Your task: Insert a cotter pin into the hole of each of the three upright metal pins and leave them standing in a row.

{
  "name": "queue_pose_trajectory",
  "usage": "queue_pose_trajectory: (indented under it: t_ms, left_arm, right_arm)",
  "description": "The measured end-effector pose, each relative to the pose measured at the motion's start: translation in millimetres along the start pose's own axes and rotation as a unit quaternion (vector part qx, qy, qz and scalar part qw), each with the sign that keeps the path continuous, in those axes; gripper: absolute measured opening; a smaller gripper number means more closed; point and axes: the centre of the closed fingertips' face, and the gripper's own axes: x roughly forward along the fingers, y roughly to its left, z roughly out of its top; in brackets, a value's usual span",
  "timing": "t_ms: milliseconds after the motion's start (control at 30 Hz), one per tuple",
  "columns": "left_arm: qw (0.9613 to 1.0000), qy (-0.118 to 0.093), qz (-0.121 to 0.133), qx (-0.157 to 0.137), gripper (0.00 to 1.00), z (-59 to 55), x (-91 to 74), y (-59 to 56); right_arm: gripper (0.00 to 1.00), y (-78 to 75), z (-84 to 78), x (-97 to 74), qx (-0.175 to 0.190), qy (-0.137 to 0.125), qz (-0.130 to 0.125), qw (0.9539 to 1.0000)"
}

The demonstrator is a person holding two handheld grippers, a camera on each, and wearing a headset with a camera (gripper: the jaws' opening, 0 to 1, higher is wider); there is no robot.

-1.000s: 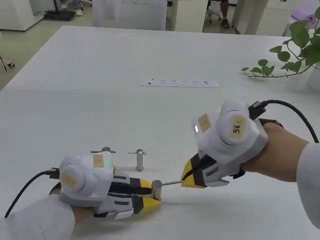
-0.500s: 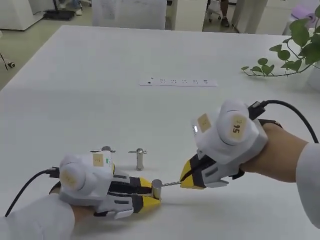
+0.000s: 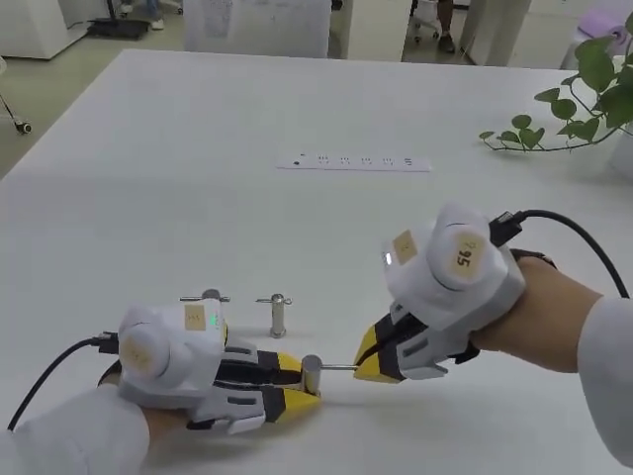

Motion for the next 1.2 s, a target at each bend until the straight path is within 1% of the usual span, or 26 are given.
queue_pose_trajectory:
  t_ms: [200, 333, 600, 1200]
  left_arm:
    - [1.0000, 0.000, 0.002, -0.001, 0.11, 0.7, -0.2, -0.4]
    - [1.0000, 0.000, 0.002, -0.001, 0.11, -0.5, -0.7, 0.7]
    - [1.0000, 0.000, 0.002, -0.002, 0.11, -1.8, -1.3, 1.3]
    - [1.0000, -0.003, 0.005, -0.006, 0.11, -2.6, -1.7, 1.6]
  right_arm:
    - [0.04, 0.6, 0.9, 2.5, 0.006, 0.000, 0.007, 1.0000]
    - [0.04, 0.9, 1.7, 3.4, 0.004, 0.003, 0.008, 1.0000]
    - [0.04, 1.9, 5.7, 7.2, 0.010, 0.000, 0.012, 0.9999]
    - [0.04, 0.0, 15.7, 16.3, -0.009, 0.013, 0.011, 0.9998]
